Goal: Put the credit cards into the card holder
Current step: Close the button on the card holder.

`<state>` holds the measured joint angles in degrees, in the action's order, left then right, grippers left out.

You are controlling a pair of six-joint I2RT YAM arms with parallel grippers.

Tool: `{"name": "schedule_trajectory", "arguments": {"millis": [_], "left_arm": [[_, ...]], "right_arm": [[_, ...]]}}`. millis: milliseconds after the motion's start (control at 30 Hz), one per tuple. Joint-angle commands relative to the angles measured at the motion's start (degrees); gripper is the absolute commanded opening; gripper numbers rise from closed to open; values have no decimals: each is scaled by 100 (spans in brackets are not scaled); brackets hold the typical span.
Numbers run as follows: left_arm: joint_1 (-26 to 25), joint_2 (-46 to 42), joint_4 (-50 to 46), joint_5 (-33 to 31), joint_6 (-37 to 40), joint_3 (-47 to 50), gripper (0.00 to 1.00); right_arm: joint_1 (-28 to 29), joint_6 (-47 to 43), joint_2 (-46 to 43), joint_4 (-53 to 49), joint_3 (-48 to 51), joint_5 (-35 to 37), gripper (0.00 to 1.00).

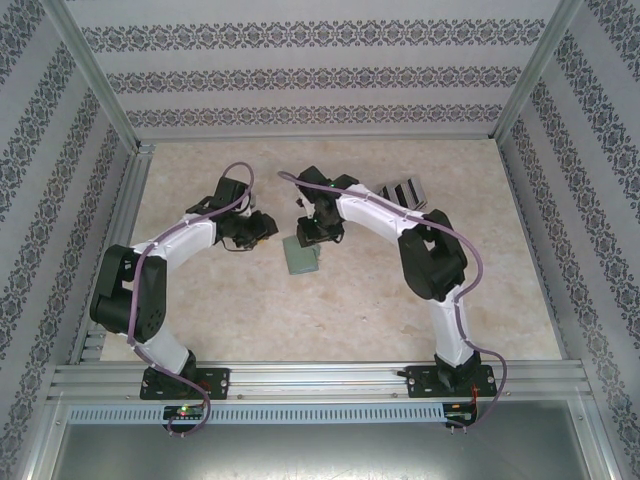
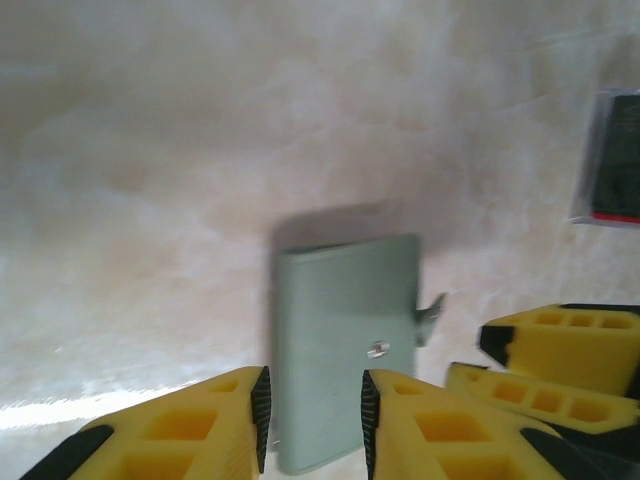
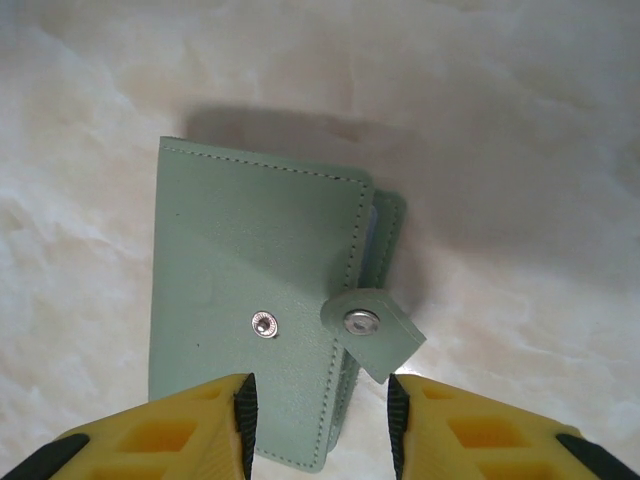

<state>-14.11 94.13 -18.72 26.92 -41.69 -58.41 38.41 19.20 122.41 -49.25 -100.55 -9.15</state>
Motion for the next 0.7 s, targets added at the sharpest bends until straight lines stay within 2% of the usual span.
{"name": "schedule_trajectory", "arguments": {"millis": [0, 167, 667], "left_arm": [[108, -111, 114, 131, -25, 219, 33], [156, -92, 127, 181, 92, 286, 32], [187, 53, 437, 474, 120, 480, 32]], "right_arm": [[91, 19, 210, -624, -453, 548, 42], [181, 12, 652, -1060, -1045, 655, 41], [316, 83, 1197, -1388, -1695, 863, 36]]}}
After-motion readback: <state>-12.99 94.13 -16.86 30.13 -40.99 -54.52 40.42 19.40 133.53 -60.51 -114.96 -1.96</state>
